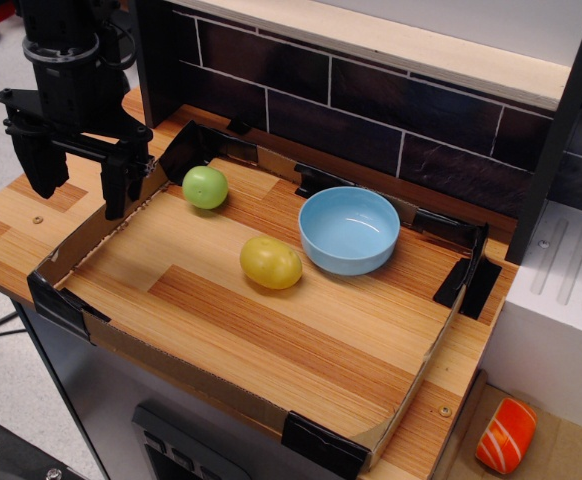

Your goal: Put pear in bowl

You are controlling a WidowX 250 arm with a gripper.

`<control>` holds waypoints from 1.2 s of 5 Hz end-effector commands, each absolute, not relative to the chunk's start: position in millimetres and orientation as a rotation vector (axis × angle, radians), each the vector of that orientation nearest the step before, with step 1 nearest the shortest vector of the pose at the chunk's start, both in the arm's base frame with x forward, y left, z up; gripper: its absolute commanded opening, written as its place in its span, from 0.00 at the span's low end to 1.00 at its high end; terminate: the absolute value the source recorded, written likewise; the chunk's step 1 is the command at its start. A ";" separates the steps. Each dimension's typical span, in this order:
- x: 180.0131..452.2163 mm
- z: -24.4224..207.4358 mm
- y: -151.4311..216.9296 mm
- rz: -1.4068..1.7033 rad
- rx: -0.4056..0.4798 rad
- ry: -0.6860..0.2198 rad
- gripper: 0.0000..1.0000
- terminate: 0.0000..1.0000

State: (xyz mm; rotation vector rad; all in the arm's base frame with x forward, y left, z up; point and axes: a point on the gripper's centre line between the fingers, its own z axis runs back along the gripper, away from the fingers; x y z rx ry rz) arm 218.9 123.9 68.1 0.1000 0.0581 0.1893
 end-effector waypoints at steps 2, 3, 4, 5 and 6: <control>240.7 87.9 110.5 0.283 0.026 0.120 1.00 0.00; 258.1 100.4 101.1 0.308 -0.005 0.111 1.00 0.00; 246.7 56.8 96.1 0.348 -0.019 0.093 1.00 0.00; 254.7 45.0 96.5 0.448 -0.043 0.041 1.00 0.00; 264.7 39.3 94.7 0.489 -0.039 0.038 1.00 0.00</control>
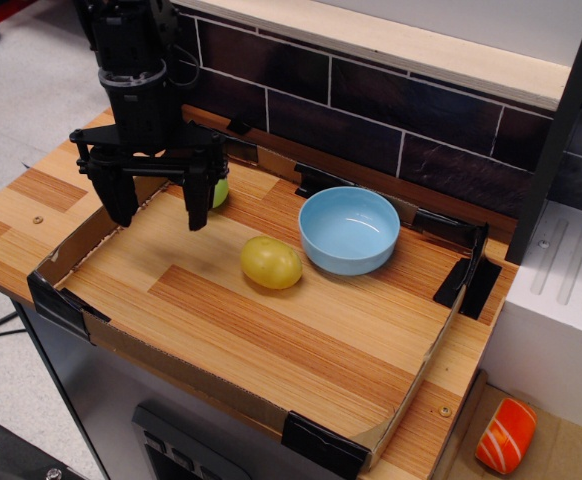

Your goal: Put pear in bowl

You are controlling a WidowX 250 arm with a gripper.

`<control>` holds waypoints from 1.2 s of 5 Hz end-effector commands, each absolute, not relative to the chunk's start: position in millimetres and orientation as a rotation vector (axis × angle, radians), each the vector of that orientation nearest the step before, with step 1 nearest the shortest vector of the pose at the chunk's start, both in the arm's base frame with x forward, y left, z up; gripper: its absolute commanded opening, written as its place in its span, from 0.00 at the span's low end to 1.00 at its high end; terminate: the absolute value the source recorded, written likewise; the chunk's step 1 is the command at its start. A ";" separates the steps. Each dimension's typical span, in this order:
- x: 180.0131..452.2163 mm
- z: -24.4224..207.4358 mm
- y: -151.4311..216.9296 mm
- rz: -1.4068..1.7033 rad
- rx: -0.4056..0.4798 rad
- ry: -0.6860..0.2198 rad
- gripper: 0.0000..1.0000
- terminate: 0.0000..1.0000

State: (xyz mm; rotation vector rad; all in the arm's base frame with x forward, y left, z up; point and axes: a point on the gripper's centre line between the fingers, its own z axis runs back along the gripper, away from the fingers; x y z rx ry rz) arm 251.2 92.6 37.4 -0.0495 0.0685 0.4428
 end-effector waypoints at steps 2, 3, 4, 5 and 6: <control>290.0 52.8 90.1 0.545 -0.059 0.022 1.00 0.00; 300.1 53.7 88.9 0.543 -0.031 0.005 1.00 0.00; 307.2 46.0 93.5 0.550 -0.010 -0.003 1.00 0.00; 309.5 41.4 97.5 0.546 0.015 -0.012 1.00 0.00; 309.6 34.4 101.6 0.540 0.039 -0.011 1.00 0.00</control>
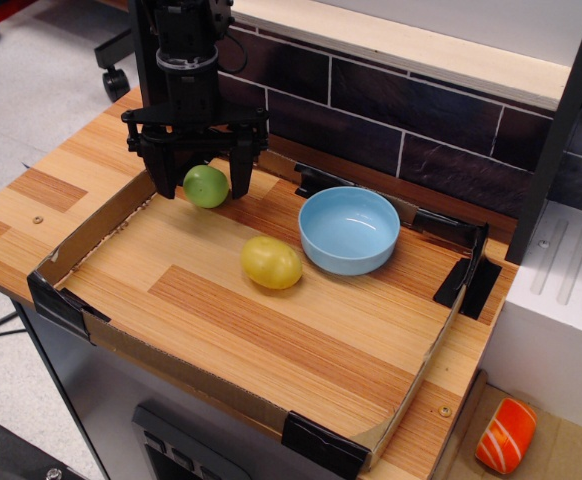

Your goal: Put pear in bowl

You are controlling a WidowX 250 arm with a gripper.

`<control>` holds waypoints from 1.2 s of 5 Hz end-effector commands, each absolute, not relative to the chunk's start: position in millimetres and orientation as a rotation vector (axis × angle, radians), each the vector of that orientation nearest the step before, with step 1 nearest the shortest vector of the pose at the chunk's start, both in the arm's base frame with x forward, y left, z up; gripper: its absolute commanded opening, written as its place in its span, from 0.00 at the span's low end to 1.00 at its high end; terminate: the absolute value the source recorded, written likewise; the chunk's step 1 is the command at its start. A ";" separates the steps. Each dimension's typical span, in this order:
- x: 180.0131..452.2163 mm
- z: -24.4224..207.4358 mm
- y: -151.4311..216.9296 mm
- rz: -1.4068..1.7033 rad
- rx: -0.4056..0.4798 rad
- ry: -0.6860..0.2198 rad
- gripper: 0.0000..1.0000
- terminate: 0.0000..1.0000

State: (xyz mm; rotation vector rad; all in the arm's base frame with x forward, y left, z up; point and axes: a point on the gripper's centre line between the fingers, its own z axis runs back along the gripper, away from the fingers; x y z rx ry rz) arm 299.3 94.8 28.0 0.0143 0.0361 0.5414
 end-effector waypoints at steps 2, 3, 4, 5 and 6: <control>311.9 29.4 102.9 0.527 0.046 -0.010 0.00 0.00; 312.4 36.4 99.6 0.530 0.041 -0.025 0.00 0.00; 303.4 60.3 85.2 0.523 0.011 -0.025 0.00 0.00; 292.2 82.5 64.5 0.506 -0.026 -0.030 0.00 0.00; 291.4 97.5 49.2 0.506 -0.060 -0.055 0.00 0.00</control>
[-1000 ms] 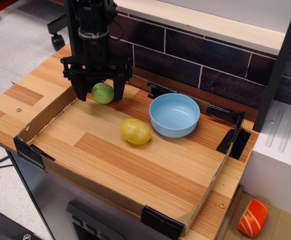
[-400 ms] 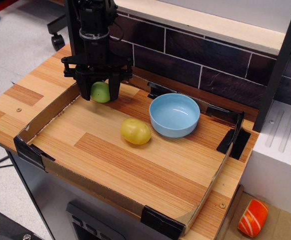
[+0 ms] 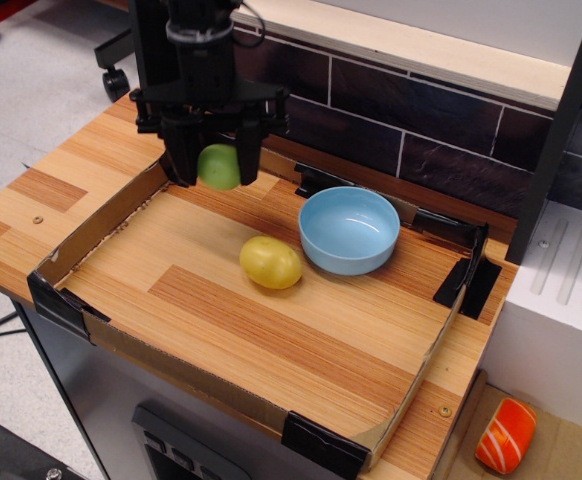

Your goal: Put pear in bowl

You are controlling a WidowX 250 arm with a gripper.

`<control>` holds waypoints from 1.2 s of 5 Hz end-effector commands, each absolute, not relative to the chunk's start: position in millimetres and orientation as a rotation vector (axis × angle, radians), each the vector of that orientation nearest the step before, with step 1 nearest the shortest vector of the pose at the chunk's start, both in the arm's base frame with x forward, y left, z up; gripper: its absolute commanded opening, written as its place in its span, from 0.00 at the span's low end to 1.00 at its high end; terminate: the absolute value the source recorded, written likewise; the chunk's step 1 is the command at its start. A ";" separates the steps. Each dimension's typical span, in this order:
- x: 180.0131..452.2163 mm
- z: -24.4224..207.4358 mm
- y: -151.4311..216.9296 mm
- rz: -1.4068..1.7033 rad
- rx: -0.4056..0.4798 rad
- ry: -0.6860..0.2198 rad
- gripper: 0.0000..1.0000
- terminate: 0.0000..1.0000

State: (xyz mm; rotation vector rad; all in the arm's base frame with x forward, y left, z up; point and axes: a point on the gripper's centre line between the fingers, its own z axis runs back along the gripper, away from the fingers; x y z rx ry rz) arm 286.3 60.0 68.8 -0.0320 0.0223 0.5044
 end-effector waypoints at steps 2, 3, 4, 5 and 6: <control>298.6 89.0 24.9 0.517 -0.052 -0.105 0.00 0.00; 307.9 81.3 8.7 0.552 -0.059 -0.100 0.00 0.00; 316.6 75.8 -10.9 0.559 -0.058 -0.101 0.00 0.00; 319.5 67.0 -20.2 0.560 -0.051 -0.112 0.00 0.00; 320.9 61.4 -24.3 0.546 -0.034 -0.122 0.00 0.00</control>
